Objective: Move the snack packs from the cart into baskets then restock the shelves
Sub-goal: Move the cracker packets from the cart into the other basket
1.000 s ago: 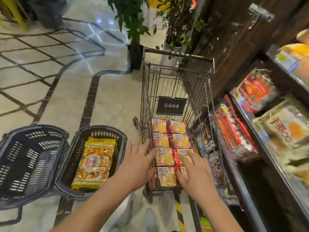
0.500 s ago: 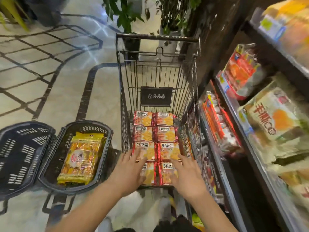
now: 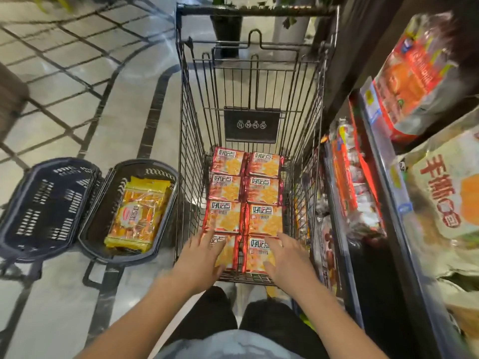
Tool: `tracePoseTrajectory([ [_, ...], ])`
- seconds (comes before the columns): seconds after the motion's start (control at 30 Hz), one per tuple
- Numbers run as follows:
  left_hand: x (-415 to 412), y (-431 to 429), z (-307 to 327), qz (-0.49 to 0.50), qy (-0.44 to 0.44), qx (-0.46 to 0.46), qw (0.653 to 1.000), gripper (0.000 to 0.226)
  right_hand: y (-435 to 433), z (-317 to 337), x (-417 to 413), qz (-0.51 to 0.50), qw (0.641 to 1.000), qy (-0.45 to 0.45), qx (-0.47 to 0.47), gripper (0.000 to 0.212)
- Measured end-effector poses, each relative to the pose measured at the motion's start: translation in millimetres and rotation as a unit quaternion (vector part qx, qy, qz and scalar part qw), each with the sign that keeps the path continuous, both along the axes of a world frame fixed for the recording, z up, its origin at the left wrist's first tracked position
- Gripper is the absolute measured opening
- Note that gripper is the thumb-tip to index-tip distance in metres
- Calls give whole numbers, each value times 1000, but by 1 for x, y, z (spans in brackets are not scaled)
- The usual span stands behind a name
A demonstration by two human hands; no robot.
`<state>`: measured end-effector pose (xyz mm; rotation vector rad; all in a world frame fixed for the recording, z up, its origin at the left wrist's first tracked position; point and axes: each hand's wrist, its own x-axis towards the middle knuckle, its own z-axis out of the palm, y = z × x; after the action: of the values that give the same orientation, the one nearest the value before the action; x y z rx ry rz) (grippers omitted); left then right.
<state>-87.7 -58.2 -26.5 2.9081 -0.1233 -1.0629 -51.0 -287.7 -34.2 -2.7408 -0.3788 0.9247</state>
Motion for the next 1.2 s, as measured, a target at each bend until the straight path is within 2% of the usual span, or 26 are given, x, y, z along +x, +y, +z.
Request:
tracePoseTrajectory([
  [0.23,14,13,-59,79,88,-28,993,74,1,-32,8,-7,998,56,-28,64],
  [0.43,27,24,-110,187,133,-53,972,78,8,-58,14,-25,996,82,-39,61],
  [0.53,31,29,-138,265,145,-82,950,75,9,-69,18,-39,993,103,-38,61],
  [0.67,33,39,-176,388,168,-128,897,59,8,-86,22,-67,989,129,-40,58],
  [0.77,34,45,-199,414,177,-142,881,65,5,-97,24,-81,985,147,-45,56],
  [0.87,40,45,-207,429,170,-135,877,57,5,-106,28,-102,979,168,-47,57],
  [1.0,40,47,-221,429,176,-111,879,53,7,-125,36,-164,966,193,-42,62],
  [1.1,38,49,-226,432,181,-99,878,84,9,-136,44,-261,941,213,-21,70],
  [1.13,40,46,-218,439,173,-103,876,86,9,-141,46,-292,930,223,-16,73],
  [1.2,43,42,-205,455,162,-100,870,73,10,-152,50,-342,908,240,-17,84],
])
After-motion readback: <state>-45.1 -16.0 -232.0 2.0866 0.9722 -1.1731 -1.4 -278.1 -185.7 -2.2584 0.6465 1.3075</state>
